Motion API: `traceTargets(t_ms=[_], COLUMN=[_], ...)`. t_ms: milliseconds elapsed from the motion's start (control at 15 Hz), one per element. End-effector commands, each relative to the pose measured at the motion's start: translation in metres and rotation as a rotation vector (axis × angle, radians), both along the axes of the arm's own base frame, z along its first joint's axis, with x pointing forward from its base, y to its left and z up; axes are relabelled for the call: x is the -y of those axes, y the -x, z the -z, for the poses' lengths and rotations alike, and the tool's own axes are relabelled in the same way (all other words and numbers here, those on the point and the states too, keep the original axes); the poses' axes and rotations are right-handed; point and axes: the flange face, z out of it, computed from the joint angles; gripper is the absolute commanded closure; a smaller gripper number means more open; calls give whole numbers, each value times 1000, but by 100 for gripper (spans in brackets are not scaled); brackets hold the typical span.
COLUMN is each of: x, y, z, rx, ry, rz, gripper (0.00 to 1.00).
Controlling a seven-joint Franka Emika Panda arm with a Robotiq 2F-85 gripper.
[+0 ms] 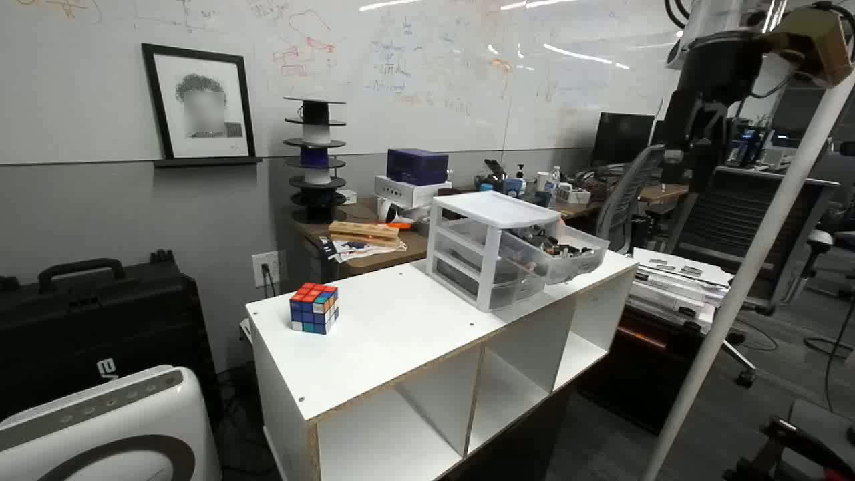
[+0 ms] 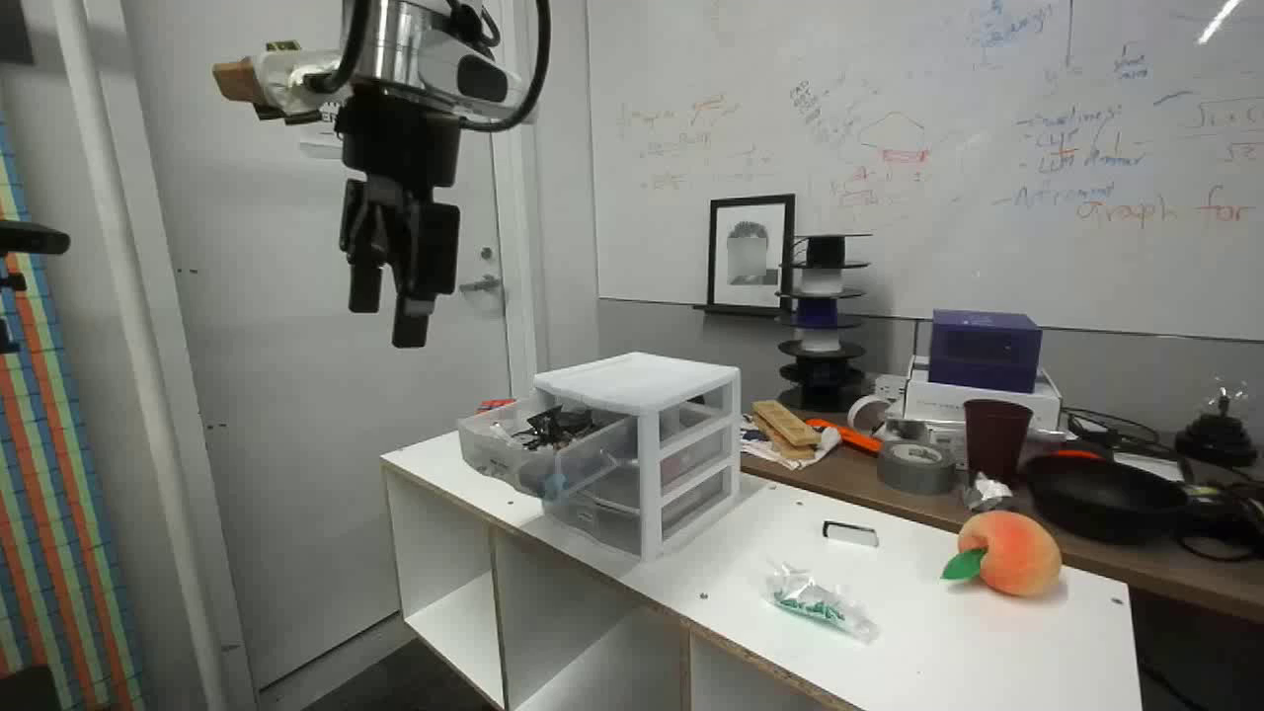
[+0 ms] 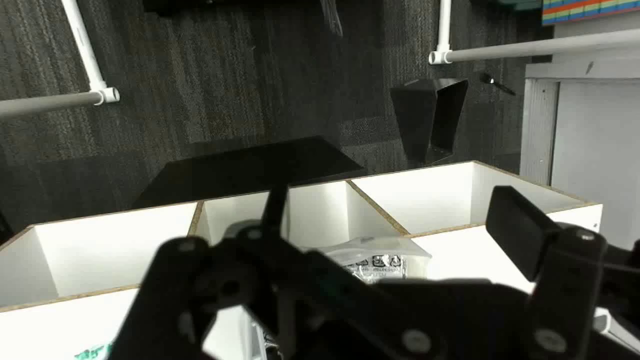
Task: Put the two objects on the table in to the drawer.
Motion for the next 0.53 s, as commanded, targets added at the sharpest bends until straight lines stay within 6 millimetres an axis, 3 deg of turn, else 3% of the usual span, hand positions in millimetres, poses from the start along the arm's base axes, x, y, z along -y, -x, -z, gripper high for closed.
traceTargets(t_ms=[0,467], x=[0,1], y=[-1,-2], z=[-2,-6], rx=[3,13], ry=[0,1], rz=[0,0], gripper=[0,0])
